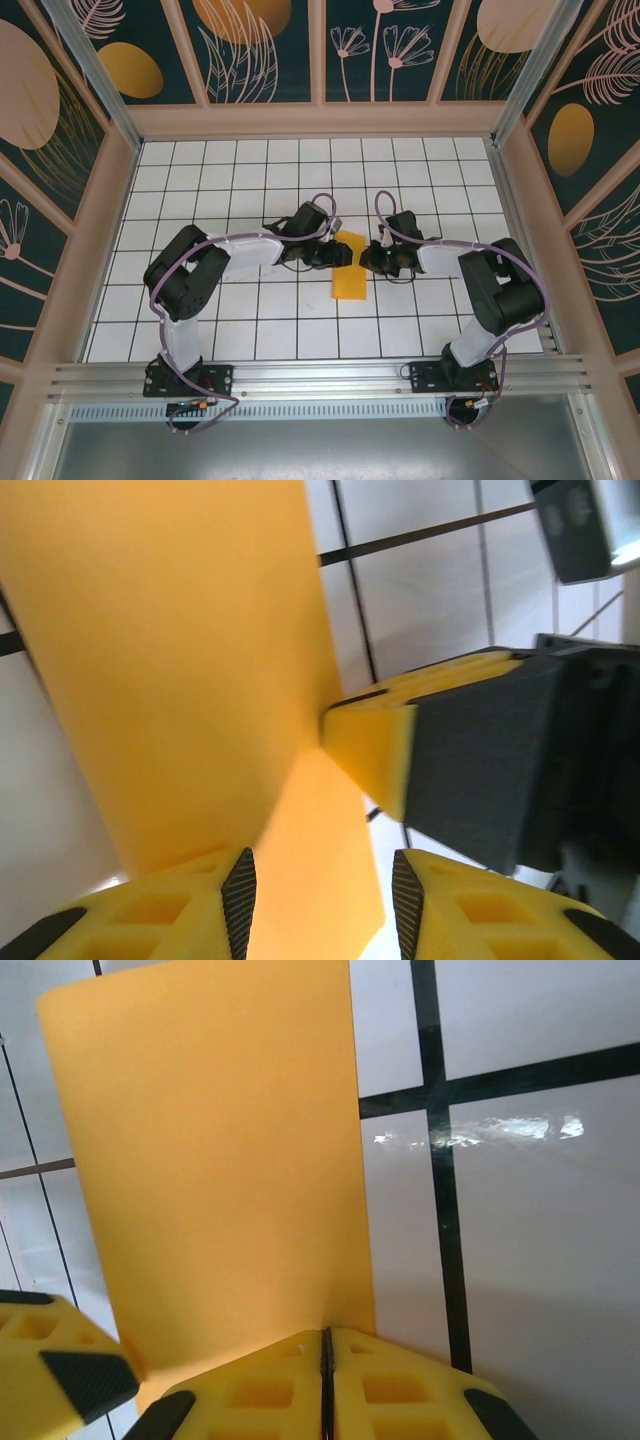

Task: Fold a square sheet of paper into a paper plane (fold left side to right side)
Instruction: First fold the square sheet of paper in half at the center of the table.

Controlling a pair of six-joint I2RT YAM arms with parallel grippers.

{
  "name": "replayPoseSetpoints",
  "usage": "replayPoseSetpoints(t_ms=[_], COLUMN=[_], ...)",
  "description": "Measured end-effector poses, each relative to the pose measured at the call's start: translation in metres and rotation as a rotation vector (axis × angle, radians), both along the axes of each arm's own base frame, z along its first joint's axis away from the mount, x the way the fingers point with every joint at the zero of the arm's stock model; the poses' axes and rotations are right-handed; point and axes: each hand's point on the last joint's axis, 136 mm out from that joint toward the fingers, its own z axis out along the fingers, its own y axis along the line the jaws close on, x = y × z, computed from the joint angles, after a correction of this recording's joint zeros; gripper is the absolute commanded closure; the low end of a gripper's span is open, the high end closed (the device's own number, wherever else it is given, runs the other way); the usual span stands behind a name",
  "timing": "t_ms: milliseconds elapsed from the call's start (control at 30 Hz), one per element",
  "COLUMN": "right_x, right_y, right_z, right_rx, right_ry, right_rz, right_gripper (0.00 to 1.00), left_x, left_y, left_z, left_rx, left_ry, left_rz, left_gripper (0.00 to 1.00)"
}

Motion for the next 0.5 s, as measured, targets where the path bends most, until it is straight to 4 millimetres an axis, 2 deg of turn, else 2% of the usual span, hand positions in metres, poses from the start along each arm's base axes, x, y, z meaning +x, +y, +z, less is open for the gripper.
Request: replayPoseSetpoints(t_ms=[233, 500], right_x=[0.000, 0.000], right_y=[0.000, 0.001], right_z=[0.000, 0.001], right_rx=[-0.001, 0.000], right_ry=[0.000, -0.006], right_rz=[0.001, 0.009], right_gripper=[0.89, 0.89], left_x=[-0.005, -0.005], left_y=[0.014, 0.014], left_z=[-0.021, -0.022], left_rx=[0.070, 0.072], left_ry=[0.007, -0.001], left_rz=[0.010, 0.007], left_gripper=[0.58, 0.58])
